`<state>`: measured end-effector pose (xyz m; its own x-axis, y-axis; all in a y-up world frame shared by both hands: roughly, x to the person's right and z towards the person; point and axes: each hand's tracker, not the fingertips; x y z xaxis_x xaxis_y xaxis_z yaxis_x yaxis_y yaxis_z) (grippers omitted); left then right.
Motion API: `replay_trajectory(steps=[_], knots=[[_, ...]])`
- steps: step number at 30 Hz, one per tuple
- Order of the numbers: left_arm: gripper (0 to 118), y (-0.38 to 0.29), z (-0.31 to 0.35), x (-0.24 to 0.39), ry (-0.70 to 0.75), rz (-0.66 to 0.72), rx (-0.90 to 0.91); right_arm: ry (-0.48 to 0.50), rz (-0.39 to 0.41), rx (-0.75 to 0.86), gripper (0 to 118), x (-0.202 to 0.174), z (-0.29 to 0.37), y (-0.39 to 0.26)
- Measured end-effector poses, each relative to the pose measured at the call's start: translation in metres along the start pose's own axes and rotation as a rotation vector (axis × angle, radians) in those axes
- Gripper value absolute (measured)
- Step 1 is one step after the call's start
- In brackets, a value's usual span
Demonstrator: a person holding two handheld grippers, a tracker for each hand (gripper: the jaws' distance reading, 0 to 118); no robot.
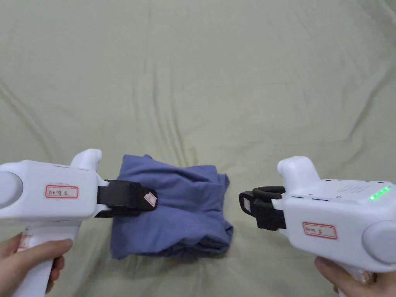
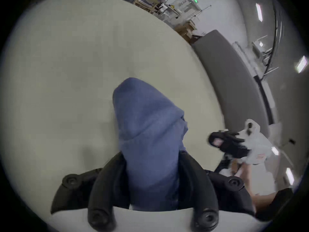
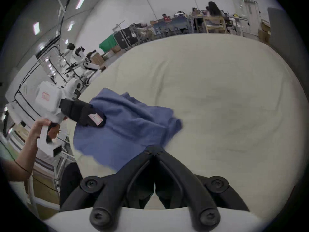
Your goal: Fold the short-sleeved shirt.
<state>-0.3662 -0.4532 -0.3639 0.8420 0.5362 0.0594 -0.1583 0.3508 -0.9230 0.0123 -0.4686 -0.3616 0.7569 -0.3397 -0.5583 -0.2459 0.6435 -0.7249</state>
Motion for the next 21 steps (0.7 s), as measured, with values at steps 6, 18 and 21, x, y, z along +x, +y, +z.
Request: replay_trajectory(steps=[6,18,21], knots=[[40,0.031,0.102,-0.111,0.399,0.063,-0.025,0.095,0.063,0.032,2,-0.063,-0.029,0.034],[86,0.023,0.107,-0.245,0.574,0.171,-0.033,0.153,0.152,-0.036,2,-0.123,-0.096,0.06],[101,0.003,0.13,-0.236,0.738,0.058,0.157,0.16,0.152,-0.035,2,-0.121,-0.093,0.059]])
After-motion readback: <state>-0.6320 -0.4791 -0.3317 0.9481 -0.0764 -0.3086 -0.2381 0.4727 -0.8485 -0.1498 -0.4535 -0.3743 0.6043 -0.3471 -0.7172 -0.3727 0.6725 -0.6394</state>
